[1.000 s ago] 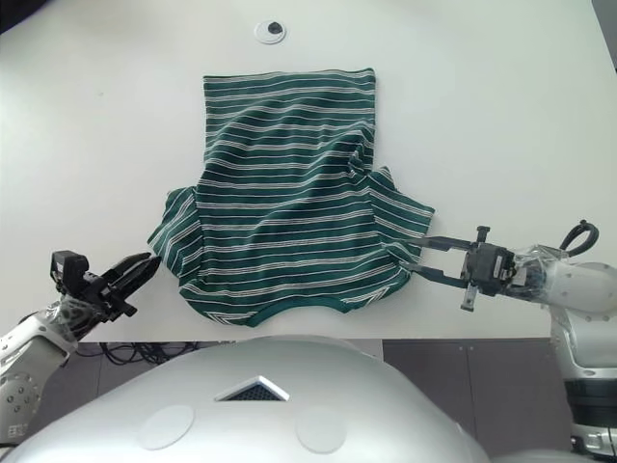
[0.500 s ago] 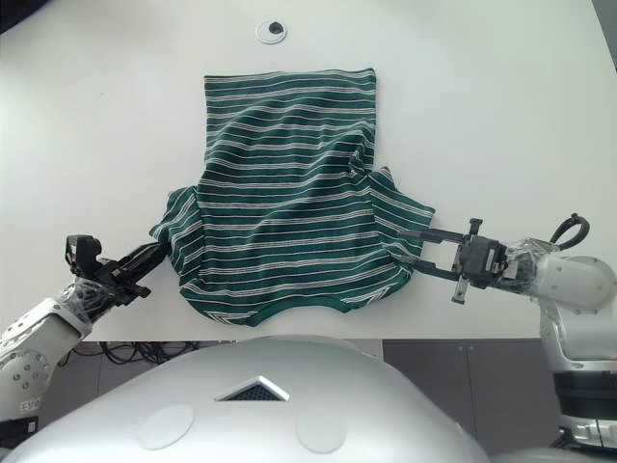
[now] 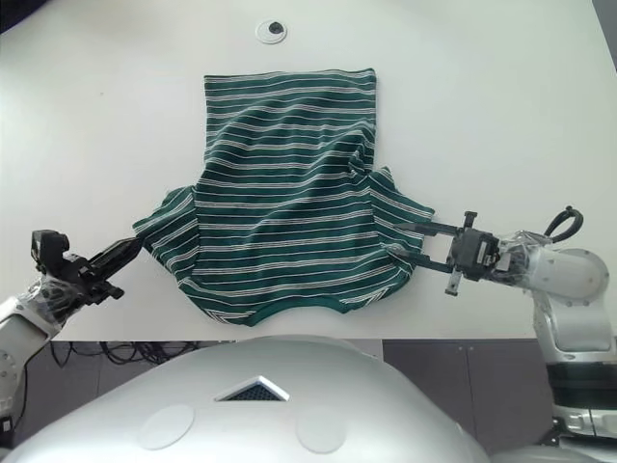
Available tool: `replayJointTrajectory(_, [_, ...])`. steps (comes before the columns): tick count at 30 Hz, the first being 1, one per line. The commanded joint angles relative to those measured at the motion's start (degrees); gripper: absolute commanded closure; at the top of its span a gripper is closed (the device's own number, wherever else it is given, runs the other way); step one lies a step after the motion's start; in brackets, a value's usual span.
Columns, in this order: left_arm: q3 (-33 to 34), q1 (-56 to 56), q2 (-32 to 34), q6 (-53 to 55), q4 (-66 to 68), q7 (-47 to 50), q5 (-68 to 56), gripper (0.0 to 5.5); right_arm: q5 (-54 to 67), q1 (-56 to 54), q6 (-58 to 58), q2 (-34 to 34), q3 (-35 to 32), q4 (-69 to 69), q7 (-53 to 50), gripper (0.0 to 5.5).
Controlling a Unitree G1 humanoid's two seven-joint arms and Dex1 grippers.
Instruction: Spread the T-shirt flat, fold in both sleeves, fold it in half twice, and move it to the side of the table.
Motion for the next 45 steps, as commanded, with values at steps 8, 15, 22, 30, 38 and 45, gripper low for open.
replayJointTrajectory(8, [-11.54, -6.66, -4.54, 3.5, -12.75, 3.92, -1.9, 5.47, -0.35, -2.75, -1.17, 2.01, -0.68, 6.14, -1.2, 4.01])
replayJointTrajectory(15, [-21.63, -10.27, -7.24, 2.59, -9.58, 4.67, 4.57, 5.47, 6.38, -6.65, 22.76, 1.0, -5.8, 11.44, -10.29, 4.01])
replayJointTrajectory(22, [-27.22, -9.63, -8.75, -2.07, -8.94, 4.68, 12.28, 5.23, 5.76, -9.37, 39.59, -1.41, -8.13, 18.2, -12.66, 4.01])
replayJointTrajectory(30, [-26.09, -7.75, -7.3, -7.38, -10.38, 5.67, 19.93, 4.14, 10.35, -10.55, 53.41, -0.68, -7.33, 15.98, -7.92, 4.01])
replayJointTrajectory(38, [-17.93, 0.69, -5.54, -28.16, -14.16, -0.87, 28.21, 4.14, 17.23, -10.19, 62.68, 1.71, -9.56, 10.08, -7.87, 4.01])
replayJointTrajectory(45, [-14.2, 7.89, -5.37, -45.42, -10.34, -7.44, 35.03, 4.07, 17.69, -8.87, 64.56, 3.18, -9.37, 6.74, -9.27, 4.6])
